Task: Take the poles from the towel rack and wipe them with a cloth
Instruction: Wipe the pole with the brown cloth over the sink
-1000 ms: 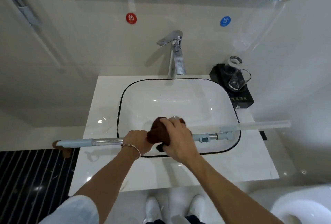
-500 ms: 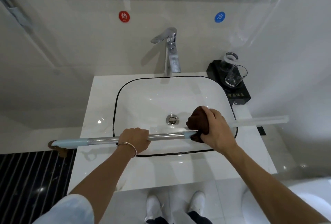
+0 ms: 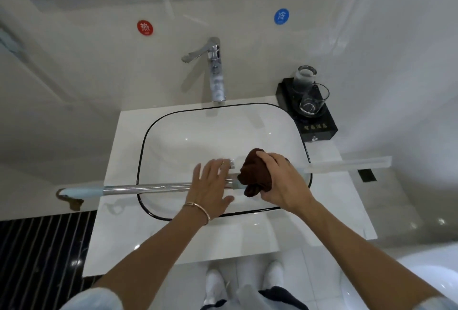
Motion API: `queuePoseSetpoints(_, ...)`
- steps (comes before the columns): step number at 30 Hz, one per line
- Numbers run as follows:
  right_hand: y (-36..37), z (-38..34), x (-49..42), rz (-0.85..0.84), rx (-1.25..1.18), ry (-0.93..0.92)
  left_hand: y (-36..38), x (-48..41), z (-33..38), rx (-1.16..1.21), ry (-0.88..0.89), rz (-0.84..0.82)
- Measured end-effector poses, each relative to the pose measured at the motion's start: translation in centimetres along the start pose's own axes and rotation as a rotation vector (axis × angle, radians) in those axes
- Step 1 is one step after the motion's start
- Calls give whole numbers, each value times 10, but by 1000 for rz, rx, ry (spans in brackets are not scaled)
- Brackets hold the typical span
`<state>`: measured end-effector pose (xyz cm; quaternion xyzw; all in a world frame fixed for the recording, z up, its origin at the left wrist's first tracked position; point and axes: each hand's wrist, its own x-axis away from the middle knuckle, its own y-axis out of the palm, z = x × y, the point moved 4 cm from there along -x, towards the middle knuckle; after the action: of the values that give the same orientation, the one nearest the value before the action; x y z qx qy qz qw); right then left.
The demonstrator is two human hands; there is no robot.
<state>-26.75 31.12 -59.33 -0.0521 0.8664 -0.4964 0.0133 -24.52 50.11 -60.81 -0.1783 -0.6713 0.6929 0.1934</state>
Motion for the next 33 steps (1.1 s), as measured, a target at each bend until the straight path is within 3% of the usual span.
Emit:
queuePoseSetpoints(3,-8,2,-5,-37,-130,19,11,-16,31,-42,-107,-201)
queuePoseSetpoints(6,-19,19,-11,-75,-209,41,14,-24,33,-87,-176,-194)
queuePoseSetpoints(12,-43,82,-15,-76,-50,29,14,-42,51,-96,-214,-188)
queuePoseSetpoints(16,-38,40,-16,-62,-226,-69,11,-48,58,-137,-238,-227)
queuePoseSetpoints(20,-25,22,-12,-106,-182,-239,14,-45,52,-95,-234,-207)
queuePoseSetpoints(23,-39,71,-27,-106,-139,-120,19,-47,45,-58,-224,-182)
queuePoseSetpoints(28,-80,129,-21,65,-93,74,16,-53,44,-12,-244,-177)
queuePoseSetpoints(33,-31,47,-8,35,-173,-230,16,-54,46,-48,-249,-197)
